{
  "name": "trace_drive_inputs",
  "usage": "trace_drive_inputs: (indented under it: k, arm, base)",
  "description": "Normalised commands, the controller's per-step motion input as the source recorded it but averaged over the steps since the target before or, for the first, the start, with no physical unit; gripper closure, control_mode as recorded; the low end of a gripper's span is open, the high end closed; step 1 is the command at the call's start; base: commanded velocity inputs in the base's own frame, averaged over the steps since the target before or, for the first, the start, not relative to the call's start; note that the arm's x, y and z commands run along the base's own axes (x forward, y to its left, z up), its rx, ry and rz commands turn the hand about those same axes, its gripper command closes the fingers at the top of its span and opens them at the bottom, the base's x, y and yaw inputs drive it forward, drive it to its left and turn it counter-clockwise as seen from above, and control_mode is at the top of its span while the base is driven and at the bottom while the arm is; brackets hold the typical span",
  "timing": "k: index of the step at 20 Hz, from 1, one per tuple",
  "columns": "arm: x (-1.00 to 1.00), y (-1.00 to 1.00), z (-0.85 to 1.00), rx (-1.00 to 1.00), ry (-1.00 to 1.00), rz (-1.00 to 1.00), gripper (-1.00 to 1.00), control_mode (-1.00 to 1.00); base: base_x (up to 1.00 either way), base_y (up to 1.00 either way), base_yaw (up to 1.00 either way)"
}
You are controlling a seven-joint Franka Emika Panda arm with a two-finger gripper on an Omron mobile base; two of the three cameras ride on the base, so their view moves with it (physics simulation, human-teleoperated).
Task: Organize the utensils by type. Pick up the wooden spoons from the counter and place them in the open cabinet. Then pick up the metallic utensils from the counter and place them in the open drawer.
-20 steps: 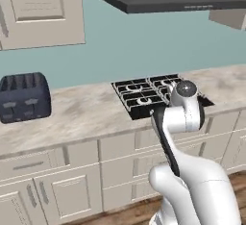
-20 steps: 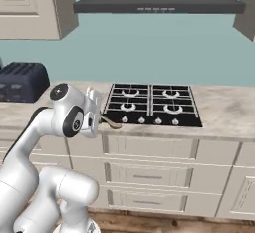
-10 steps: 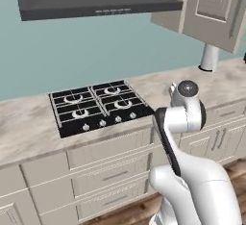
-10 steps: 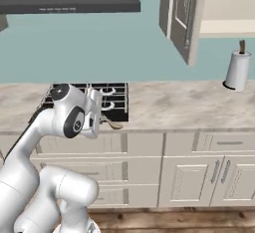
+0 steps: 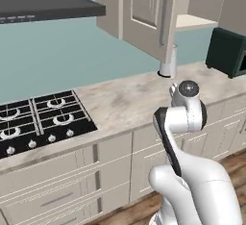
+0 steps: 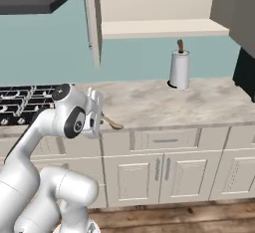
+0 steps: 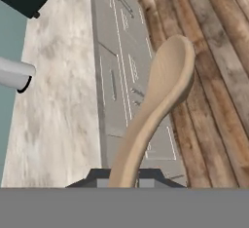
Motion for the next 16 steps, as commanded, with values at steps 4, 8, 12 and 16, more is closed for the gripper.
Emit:
trace_drive_inputs:
  k: [4,8,12,16]
  arm:
    - [0.0,0.0,0.0,0.0,0.0,0.0,1.0,1.0]
    - [0.0,0.0,0.0,0.0,0.0,0.0,1.0,1.0]
    - [0.0,0.0,0.0,0.0,0.0,0.0,1.0,1.0]
    - [0.0,0.0,0.0,0.0,0.0,0.0,1.0,1.0]
  base:
    - [0.35,-1.0,-0.07]
    - [0.49,-0.96,0.0]
    - [0.47,-0.71,0.05]
    - [0.41,-0.46,0.13]
